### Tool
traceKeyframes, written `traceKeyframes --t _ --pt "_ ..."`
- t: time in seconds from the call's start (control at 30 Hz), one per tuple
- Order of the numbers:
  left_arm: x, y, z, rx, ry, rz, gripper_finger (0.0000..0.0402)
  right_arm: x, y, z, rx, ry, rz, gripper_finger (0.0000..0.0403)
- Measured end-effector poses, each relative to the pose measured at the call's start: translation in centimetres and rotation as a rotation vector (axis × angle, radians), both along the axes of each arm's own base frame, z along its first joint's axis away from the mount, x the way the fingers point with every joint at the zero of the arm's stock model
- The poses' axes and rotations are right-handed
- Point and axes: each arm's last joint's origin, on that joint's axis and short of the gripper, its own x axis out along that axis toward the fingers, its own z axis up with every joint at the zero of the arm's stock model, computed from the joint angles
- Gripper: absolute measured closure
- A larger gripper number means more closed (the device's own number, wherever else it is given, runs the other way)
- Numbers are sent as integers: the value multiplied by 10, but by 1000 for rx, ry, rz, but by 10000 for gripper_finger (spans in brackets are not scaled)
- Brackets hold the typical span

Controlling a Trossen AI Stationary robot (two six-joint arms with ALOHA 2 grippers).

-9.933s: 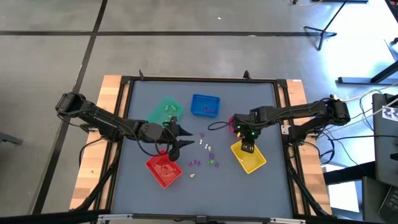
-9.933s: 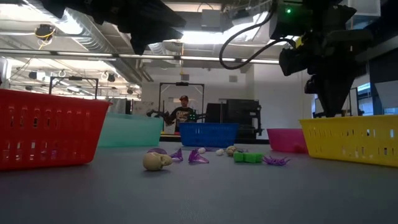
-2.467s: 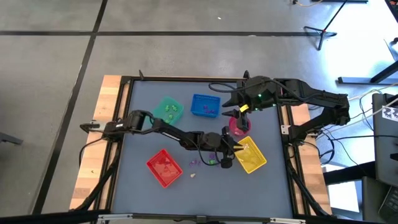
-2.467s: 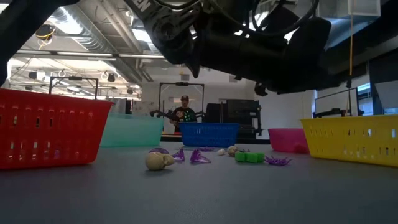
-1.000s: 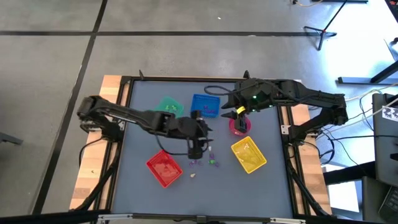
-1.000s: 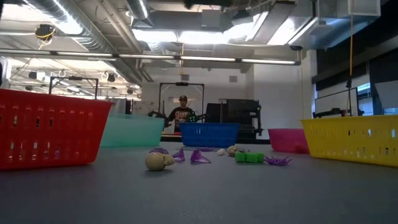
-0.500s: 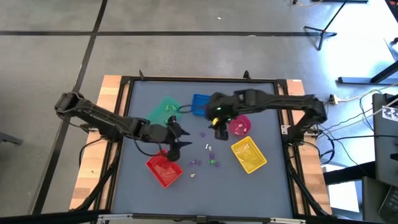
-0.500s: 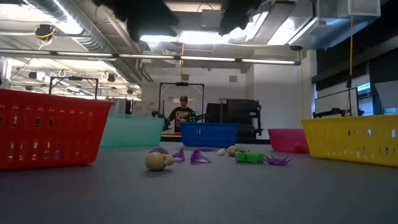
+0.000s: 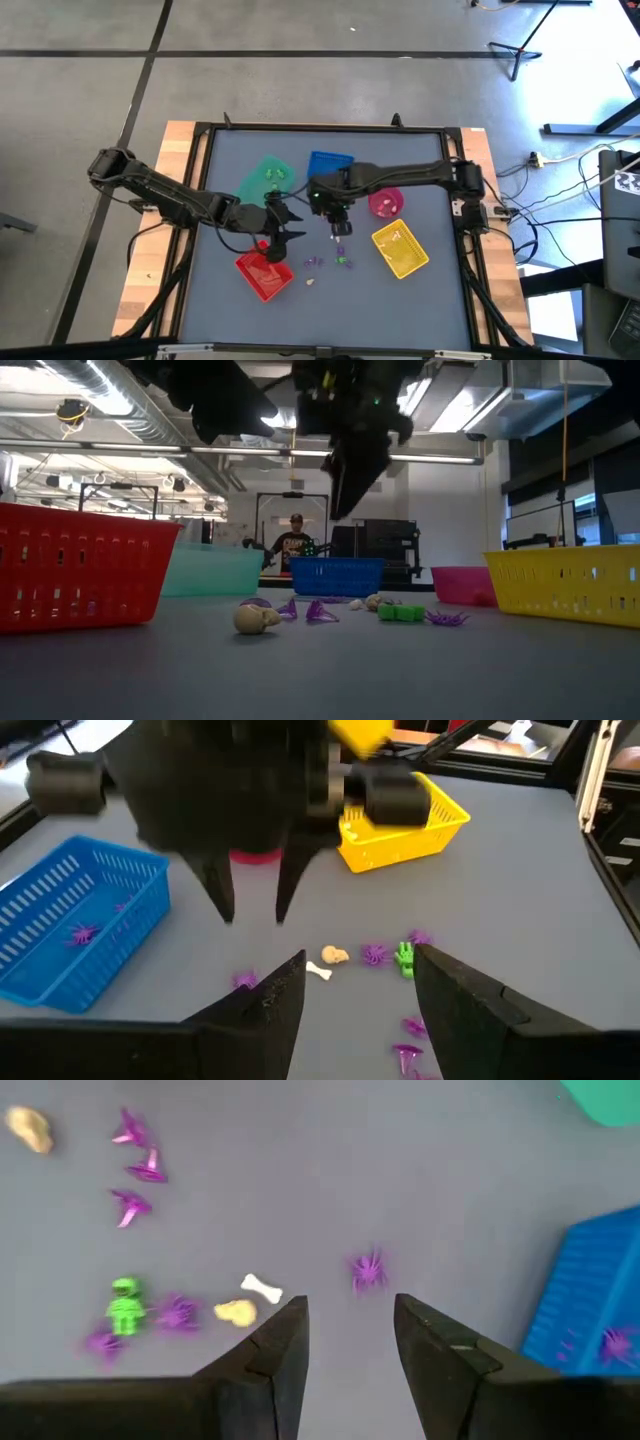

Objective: Sort Halloween decoration
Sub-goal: Put the purple spider toy into the blue bin

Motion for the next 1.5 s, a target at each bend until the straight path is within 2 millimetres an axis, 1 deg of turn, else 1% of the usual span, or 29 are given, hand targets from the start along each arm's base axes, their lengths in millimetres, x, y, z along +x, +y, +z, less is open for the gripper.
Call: traceKeyframes --t 0.23,0.4,0.8,0.97,1.03,1.17,1.3,1.5 --pt "0 0 0 -1 -5 0 231 15 -1 -31 -12 20 5 255" --pt "1 0 1 -4 -12 0 231 20 -2 -39 -68 15 22 255" --pt "1 -1 1 -15 -8 -24 231 19 -3 -39 -98 18 70 255" --pt "-1 -7 0 -31 2 -71 231 16 -4 -31 -136 31 64 255" --pt "-2 -11 -1 -51 26 -110 231 14 -5 -26 -169 65 59 255" --pt "-7 -16 -7 -120 95 -133 231 15 -7 -16 -221 71 52 255" --pt "-12 -22 -11 -146 147 -128 231 17 -14 -12 -222 47 31 255" --pt "-15 -29 -11 -142 152 -156 231 18 -29 -20 -172 61 -60 255"
